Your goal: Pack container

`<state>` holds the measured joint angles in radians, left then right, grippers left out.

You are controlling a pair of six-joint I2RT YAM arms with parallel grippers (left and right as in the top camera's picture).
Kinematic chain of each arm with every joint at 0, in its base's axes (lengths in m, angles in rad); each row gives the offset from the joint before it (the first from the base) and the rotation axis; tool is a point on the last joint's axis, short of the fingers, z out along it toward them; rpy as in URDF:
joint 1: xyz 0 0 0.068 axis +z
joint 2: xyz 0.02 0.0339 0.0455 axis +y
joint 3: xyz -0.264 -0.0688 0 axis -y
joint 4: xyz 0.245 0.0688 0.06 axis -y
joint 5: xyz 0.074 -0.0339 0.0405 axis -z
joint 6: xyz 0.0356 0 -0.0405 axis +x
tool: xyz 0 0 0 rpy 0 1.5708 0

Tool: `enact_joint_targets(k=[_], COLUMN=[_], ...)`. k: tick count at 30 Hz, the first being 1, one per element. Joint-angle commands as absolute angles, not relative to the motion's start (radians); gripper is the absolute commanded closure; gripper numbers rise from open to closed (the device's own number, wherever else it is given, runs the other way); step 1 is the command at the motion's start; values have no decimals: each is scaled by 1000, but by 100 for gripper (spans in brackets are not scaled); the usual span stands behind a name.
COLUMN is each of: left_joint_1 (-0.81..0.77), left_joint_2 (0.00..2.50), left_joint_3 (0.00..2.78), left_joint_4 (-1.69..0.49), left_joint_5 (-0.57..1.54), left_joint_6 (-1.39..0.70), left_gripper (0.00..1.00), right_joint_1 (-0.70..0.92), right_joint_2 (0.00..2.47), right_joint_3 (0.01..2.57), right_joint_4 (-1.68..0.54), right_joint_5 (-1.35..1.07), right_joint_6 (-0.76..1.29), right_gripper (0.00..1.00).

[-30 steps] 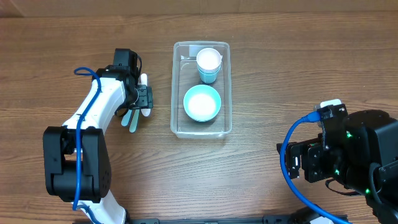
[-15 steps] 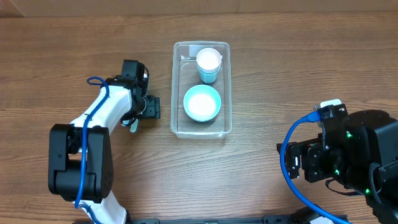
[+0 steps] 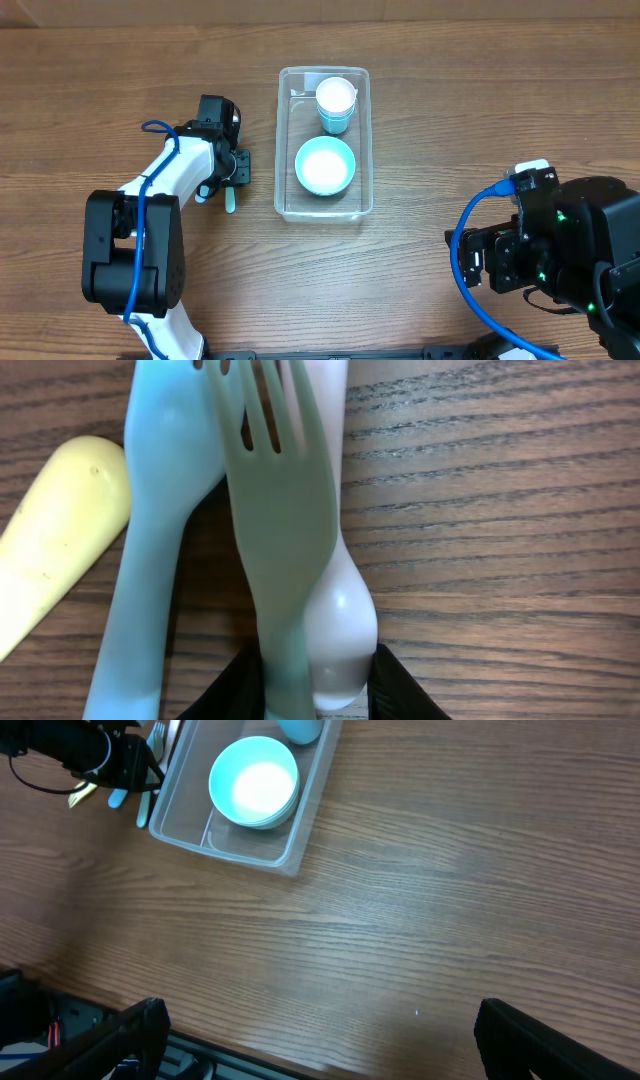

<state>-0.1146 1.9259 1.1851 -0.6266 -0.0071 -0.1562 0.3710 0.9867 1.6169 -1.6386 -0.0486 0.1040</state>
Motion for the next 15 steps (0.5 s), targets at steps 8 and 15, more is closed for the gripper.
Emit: enact_joint_targets(k=[8, 15], left_joint_1=[-118, -118], left_joint_2=[1974, 1958], left_joint_3=[1182, 1319], left_joint_4=[-694, -817], left_joint_5=[27, 27], left_joint_6=[-204, -206], left_gripper=[96, 96], right_joint_1=[371, 371], right_joint_2=[980, 980], right_joint_3=[1627, 1627], right_joint_4=[-1633, -1633], right_joint_5=[-54, -54], right_joint_6=[100, 100], right_gripper=[0, 0])
